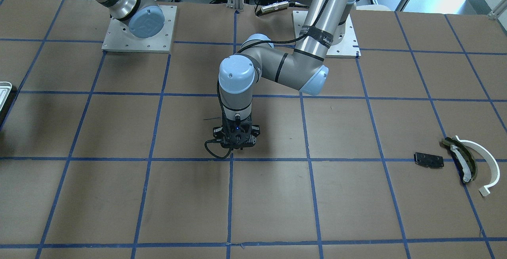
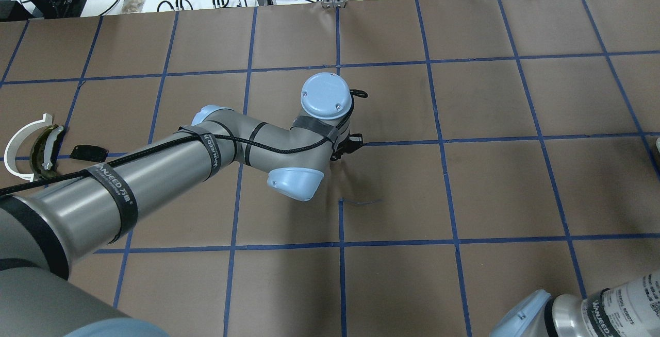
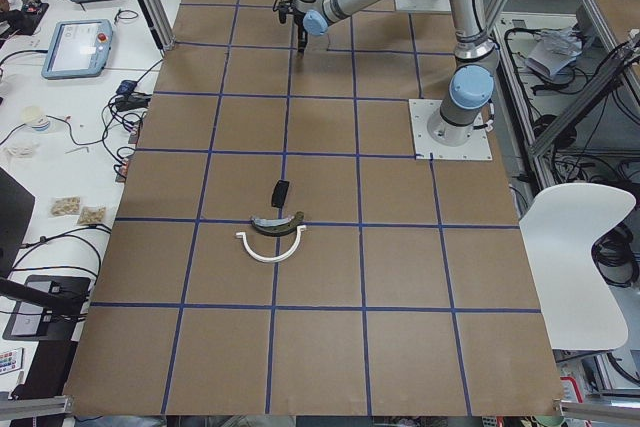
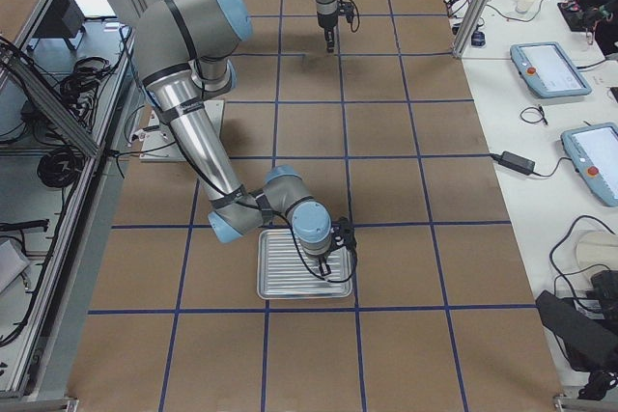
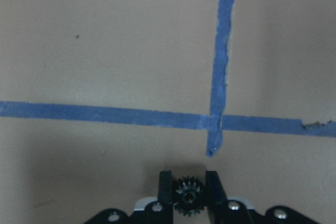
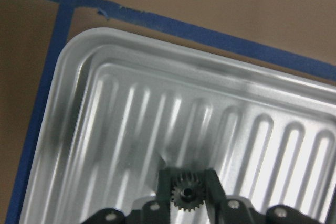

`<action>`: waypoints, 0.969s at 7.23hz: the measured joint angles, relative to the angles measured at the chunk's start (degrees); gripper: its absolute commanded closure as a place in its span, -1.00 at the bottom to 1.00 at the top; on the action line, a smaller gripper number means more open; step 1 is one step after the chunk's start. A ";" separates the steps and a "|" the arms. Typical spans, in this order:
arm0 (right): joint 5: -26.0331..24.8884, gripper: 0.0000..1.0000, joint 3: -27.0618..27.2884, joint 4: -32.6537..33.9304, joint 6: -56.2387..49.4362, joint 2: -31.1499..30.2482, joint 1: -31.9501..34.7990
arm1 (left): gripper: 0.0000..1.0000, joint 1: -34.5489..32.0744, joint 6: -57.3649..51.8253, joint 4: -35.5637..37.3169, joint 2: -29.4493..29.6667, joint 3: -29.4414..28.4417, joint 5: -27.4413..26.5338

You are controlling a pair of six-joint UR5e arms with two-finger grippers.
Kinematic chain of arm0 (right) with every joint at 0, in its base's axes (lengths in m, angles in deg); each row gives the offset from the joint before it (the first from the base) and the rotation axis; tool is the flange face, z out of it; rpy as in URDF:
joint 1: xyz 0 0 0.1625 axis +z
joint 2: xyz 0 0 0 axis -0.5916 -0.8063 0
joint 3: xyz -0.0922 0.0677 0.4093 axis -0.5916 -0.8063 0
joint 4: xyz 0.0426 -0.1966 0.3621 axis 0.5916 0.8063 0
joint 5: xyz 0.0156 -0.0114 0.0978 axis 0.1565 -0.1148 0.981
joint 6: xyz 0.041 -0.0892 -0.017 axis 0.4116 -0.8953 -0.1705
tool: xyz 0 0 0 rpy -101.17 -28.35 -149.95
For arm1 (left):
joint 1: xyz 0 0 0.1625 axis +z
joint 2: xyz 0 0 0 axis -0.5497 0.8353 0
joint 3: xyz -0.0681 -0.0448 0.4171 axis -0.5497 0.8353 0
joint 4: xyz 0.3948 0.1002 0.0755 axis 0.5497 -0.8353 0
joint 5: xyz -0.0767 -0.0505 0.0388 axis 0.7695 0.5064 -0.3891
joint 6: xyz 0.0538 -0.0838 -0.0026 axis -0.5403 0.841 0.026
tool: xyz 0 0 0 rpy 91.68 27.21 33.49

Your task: Place bearing gear from tray to pile

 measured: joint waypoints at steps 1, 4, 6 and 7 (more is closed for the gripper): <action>-0.01 0.83 -0.04 -0.09 0.00 -0.15 0.00 | 0.96 1.88 -1.48 -1.53 -3.33 -0.28 0.27; -0.57 0.82 -0.16 -3.64 1.93 -6.45 1.96 | 0.96 16.48 -16.73 -11.79 -12.41 0.22 2.50; -2.26 0.82 -0.07 -12.04 7.30 -15.64 5.94 | 0.96 33.67 -35.27 -14.14 -14.72 3.80 2.71; -3.49 0.82 -0.08 -16.56 11.37 -20.24 8.81 | 0.96 43.63 -46.51 -14.15 -14.75 6.19 3.98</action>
